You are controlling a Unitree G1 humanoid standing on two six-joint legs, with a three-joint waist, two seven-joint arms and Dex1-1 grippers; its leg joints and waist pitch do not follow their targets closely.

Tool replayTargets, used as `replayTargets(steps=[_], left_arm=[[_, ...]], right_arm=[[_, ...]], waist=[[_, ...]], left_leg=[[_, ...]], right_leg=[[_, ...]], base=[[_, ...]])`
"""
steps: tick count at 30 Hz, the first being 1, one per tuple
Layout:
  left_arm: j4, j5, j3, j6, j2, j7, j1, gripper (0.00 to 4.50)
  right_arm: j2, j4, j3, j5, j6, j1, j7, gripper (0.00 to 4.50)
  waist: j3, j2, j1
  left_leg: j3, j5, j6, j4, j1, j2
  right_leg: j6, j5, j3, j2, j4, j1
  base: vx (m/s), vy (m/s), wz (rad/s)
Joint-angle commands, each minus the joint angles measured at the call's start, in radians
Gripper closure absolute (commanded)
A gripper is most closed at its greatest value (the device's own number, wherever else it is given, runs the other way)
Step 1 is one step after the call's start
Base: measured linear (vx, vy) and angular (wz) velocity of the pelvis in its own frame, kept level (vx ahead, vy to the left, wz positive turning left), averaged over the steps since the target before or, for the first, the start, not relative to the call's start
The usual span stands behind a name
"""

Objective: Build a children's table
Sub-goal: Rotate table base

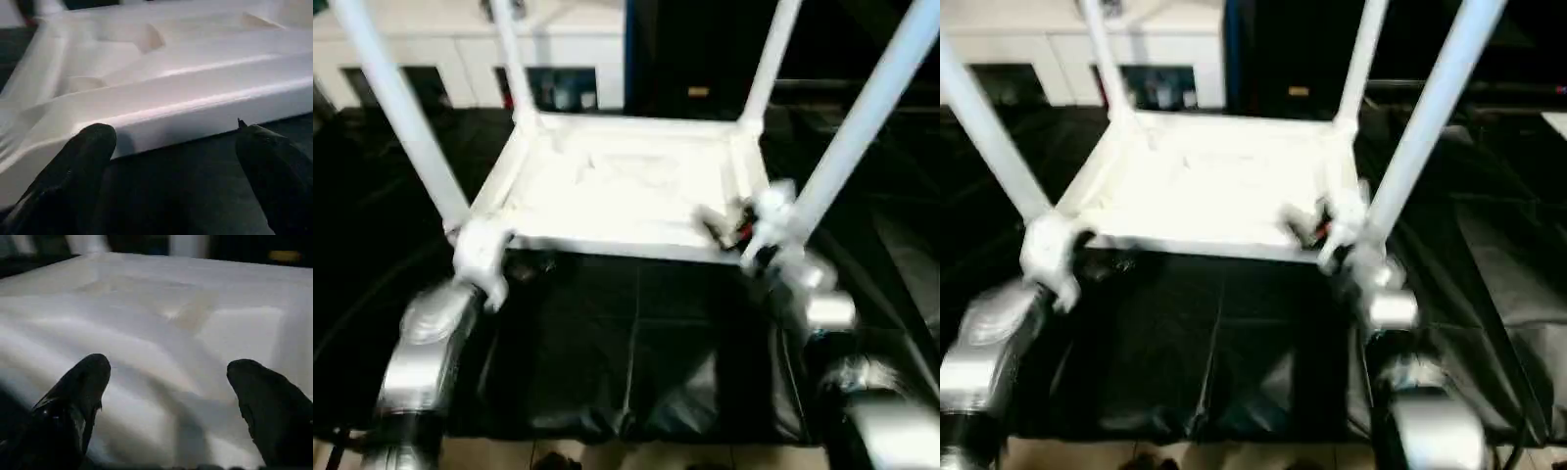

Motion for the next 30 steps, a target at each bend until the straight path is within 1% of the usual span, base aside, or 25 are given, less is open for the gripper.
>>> replayTargets(steps=[1, 2, 3, 4, 5, 6, 7, 9, 10, 11, 12, 13, 14, 15, 17, 18, 20, 21, 22, 23, 25, 26, 27, 29, 30], left_arm=[[-0.042, -0.006, 0.027, -0.053, -0.009, 0.05, 0.034, 0.0], [-0.049, 0.0, 0.044, -0.076, -0.023, 0.09, 0.054, 0.0], [-0.055, 0.01, 0.06, -0.097, -0.037, 0.134, 0.065, 0.0], [-0.058, 0.018, 0.071, -0.11, -0.046, 0.165, 0.072, 0.0], [-0.055, 0.023, 0.093, -0.128, -0.058, 0.204, 0.069, 0.0], [-0.047, 0.029, 0.119, -0.145, -0.068, 0.249, 0.061, 0.0], [-0.043, 0.03, 0.123, -0.147, -0.068, 0.258, 0.057, 0.0], [-0.008, 0.035, 0.154, -0.16, -0.06, 0.312, 0.027, 0.0], [0.047, 0.028, 0.168, -0.173, -0.031, 0.328, -0.015, 0.0], [0.069, 0.02, 0.176, -0.182, -0.019, 0.327, -0.035, 0.0], [0.104, 0.002, 0.183, -0.192, 0.001, 0.311, -0.067, 0.0], [0.143, -0.013, 0.186, -0.197, 0.018, 0.29, -0.097, 0.0], [0.168, -0.021, 0.187, -0.202, 0.027, 0.279, -0.116, 0.0], [0.186, -0.028, 0.186, -0.2, 0.034, 0.265, -0.13, 0.0], [0.243, -0.033, 0.184, -0.207, 0.052, 0.24, -0.172, 0.0], [0.321, -0.026, 0.182, -0.218, 0.076, 0.226, -0.226, 0.0], [0.399, -0.026, 0.182, -0.234, 0.095, 0.208, -0.279, 0.0], [0.399, -0.026, 0.182, -0.234, 0.095, 0.208, -0.279, 0.0], [0.446, -0.017, 0.178, -0.242, 0.109, 0.21, -0.309, 0.0], [0.515, -0.006, 0.173, -0.247, 0.129, 0.211, -0.353, 0.0], [0.571, -0.004, 0.173, -0.253, 0.143, 0.216, -0.39, 0.0], [0.625, -0.005, 0.177, -0.269, 0.157, 0.222, -0.431, 0.0], [0.658, 0.0, 0.172, -0.271, 0.166, 0.222, -0.455, 0.0], [0.704, -0.001, 0.168, -0.262, 0.176, 0.207, -0.493, 0.0], [0.765, -0.009, 0.162, -0.246, 0.18, 0.155, -0.538, 0.0]], right_arm=[[-0.004, -0.138, 0.026, 0.027, 0.061, 0.043, 0.043, 0.05], [-0.011, -0.213, 0.04, 0.04, 0.097, 0.086, 0.054, 0.05], [-0.02, -0.271, 0.049, 0.049, 0.129, 0.12, 0.06, 0.05], [-0.026, -0.308, 0.054, 0.054, 0.15, 0.142, 0.062, 0.05], [-0.035, -0.361, 0.059, 0.064, 0.19, 0.176, 0.064, 0.05], [-0.045, -0.413, 0.064, 0.074, 0.235, 0.21, 0.067, 0.05], [-0.048, -0.421, 0.066, 0.075, 0.241, 0.216, 0.068, 0.05], [-0.064, -0.47, 0.08, 0.069, 0.264, 0.255, 0.085, 0.05], [-0.078, -0.517, 0.086, 0.071, 0.311, 0.289, 0.092, 0.05], [-0.084, -0.53, 0.088, 0.07, 0.325, 0.299, 0.095, 0.05], [-0.093, -0.553, 0.091, 0.07, 0.349, 0.313, 0.097, 0.05], [-0.096, -0.564, 0.091, 0.071, 0.368, 0.32, 0.094, 0.05], [-0.101, -0.584, 0.092, 0.074, 0.392, 0.327, 0.088, 0.05], [-0.104, -0.592, 0.094, 0.075, 0.404, 0.331, 0.086, 0.05], [-0.11, -0.604, 0.099, 0.066, 0.425, 0.338, 0.073, 0.05], [-0.106, -0.595, 0.101, 0.047, 0.429, 0.334, 0.057, 0.05], [-0.099, -0.583, 0.1, 0.031, 0.431, 0.326, 0.039, 0.05], [-0.099, -0.583, 0.1, 0.031, 0.431, 0.326, 0.039, 0.05], [-0.095, -0.577, 0.1, 0.027, 0.434, 0.319, 0.031, 0.05], [-0.088, -0.568, 0.101, 0.02, 0.437, 0.308, 0.02, 0.05], [-0.083, -0.564, 0.103, 0.016, 0.442, 0.3, 0.014, 0.05], [-0.075, -0.559, 0.104, 0.019, 0.444, 0.29, 0.014, 0.05], [-0.071, -0.557, 0.105, 0.02, 0.446, 0.284, 0.012, 0.05], [-0.064, -0.545, 0.107, 0.017, 0.447, 0.271, 0.007, 0.05], [-0.06, -0.522, 0.111, 0.009, 0.441, 0.256, -0.002, 0.05]], waist=[[-0.073, 0.006, 0.005], [-0.072, 0.003, 0.005], [-0.068, 0.001, 0.005], [-0.068, 0.004, 0.007], [-0.064, 0.0, 0.01], [-0.062, 0.001, 0.011], [-0.061, -0.002, 0.013], [-0.06, -0.001, 0.016], [-0.059, -0.007, 0.016], [-0.061, -0.009, 0.022], [-0.058, -0.006, 0.022], [-0.061, -0.01, 0.021], [-0.059, -0.009, 0.022], [-0.062, -0.006, 0.023], [-0.063, -0.011, 0.022], [-0.063, -0.011, 0.022], [-0.067, -0.008, 0.023], [-0.068, -0.008, 0.023], [-0.069, -0.018, 0.022], [-0.072, -0.018, 0.024], [-0.075, -0.014, 0.025], [-0.075, -0.016, 0.025], [-0.078, -0.018, 0.024], [-0.079, -0.016, 0.024], [-0.079, -0.016, 0.025]], left_leg=[[-0.003, -0.225, 0.072, -0.063, 0.02, 0.015], [-0.003, -0.237, 0.07, -0.064, 0.02, 0.015], [-0.002, -0.271, 0.059, -0.069, 0.022, 0.016], [-0.004, -0.282, 0.051, -0.071, 0.024, 0.016], [-0.003, -0.303, 0.037, -0.072, 0.027, 0.018], [-0.005, -0.328, 0.024, -0.076, 0.025, 0.015], [-0.005, -0.356, 0.011, -0.077, 0.029, 0.013], [-0.007, -0.375, 0.0, -0.077, 0.031, 0.01], [-0.007, -0.373, -0.001, -0.078, 0.028, 0.008], [-0.009, -0.368, -0.004, -0.077, 0.031, 0.007], [-0.012, -0.368, -0.008, -0.08, 0.027, 0.004], [-0.015, -0.365, -0.013, -0.081, 0.026, 0.006], [-0.015, -0.365, -0.015, -0.08, 0.026, 0.003], [-0.015, -0.365, -0.02, -0.08, 0.029, 0.005], [-0.016, -0.357, -0.023, -0.08, 0.027, 0.006], [-0.014, -0.349, -0.025, -0.079, 0.027, 0.004], [-0.015, -0.334, -0.029, -0.078, 0.027, 0.003], [-0.015, -0.321, -0.032, -0.077, 0.026, 0.004], [-0.014, -0.309, -0.029, -0.077, 0.024, 0.005], [-0.013, -0.286, -0.025, -0.074, 0.024, 0.004], [-0.013, -0.254, -0.022, -0.072, 0.025, 0.002], [-0.012, -0.232, -0.019, -0.07, 0.021, 0.001], [-0.012, -0.213, -0.016, -0.068, 0.022, 0.002], [-0.011, -0.191, -0.013, -0.066, 0.023, 0.002], [-0.011, -0.188, -0.013, -0.065, 0.025, 0.003]], right_leg=[[-0.234, -0.062, 0.02, -0.029, -0.063, 0.048], [-0.226, -0.078, 0.02, -0.027, -0.065, 0.048], [-0.213, -0.137, 0.021, -0.03, -0.072, 0.044], [-0.204, -0.164, 0.021, -0.029, -0.074, 0.045], [-0.183, -0.201, 0.024, -0.027, -0.08, 0.041], [-0.164, -0.256, 0.024, -0.029, -0.085, 0.041], [-0.144, -0.309, 0.024, -0.03, -0.09, 0.036], [-0.115, -0.357, 0.026, -0.029, -0.096, 0.031], [-0.105, -0.369, 0.026, -0.029, -0.098, 0.032], [-0.088, -0.384, 0.027, -0.029, -0.099, 0.029], [-0.075, -0.403, 0.025, -0.03, -0.101, 0.03], [-0.073, -0.407, 0.025, -0.033, -0.1, 0.03], [-0.07, -0.413, 0.025, -0.032, -0.1, 0.028], [-0.074, -0.404, 0.027, -0.033, -0.098, 0.026], [-0.082, -0.376, 0.028, -0.033, -0.095, 0.027], [-0.087, -0.357, 0.028, -0.032, -0.095, 0.025], [-0.091, -0.329, 0.028, -0.034, -0.091, 0.028], [-0.1, -0.294, 0.029, -0.034, -0.086, 0.03], [-0.106, -0.273, 0.029, -0.035, -0.084, 0.033], [-0.118, -0.237, 0.029, -0.035, -0.079, 0.034], [-0.13, -0.19, 0.029, -0.035, -0.071, 0.037], [-0.139, -0.153, 0.028, -0.035, -0.069, 0.04], [-0.15, -0.114, 0.028, -0.036, -0.063, 0.043], [-0.166, -0.069, 0.027, -0.035, -0.058, 0.044], [-0.172, -0.055, 0.027, -0.037, -0.056, 0.044]], base=[[0.0, 0.0, 0.0], [0.0, 0.0, 0.0], [0.0, 0.0, 0.0], [0.0, 0.0, 0.0], [0.0, 0.0, 0.0], [0.0, 0.0, 0.0], [0.0, 0.0, 0.0], [0.0, 0.0, 0.0], [0.0, 0.0, 0.0], [0.0, 0.0, 0.0], [0.0, 0.0, 0.0], [0.0, 0.0, 0.0], [0.0, 0.0, 0.0], [0.0, 0.0, 0.0], [0.0, 0.0, 0.0], [0.0, 0.0, 0.0], [0.0, 0.0, 0.0], [0.0, 0.0, 0.0], [0.0, 0.0, 0.0], [0.0, 0.0, 0.0], [0.0, 0.0, 0.0], [0.0, 0.0, 0.0], [0.0, 0.0, 0.0], [0.0, 0.0, 0.0], [0.0, 0.0, 0.0]])
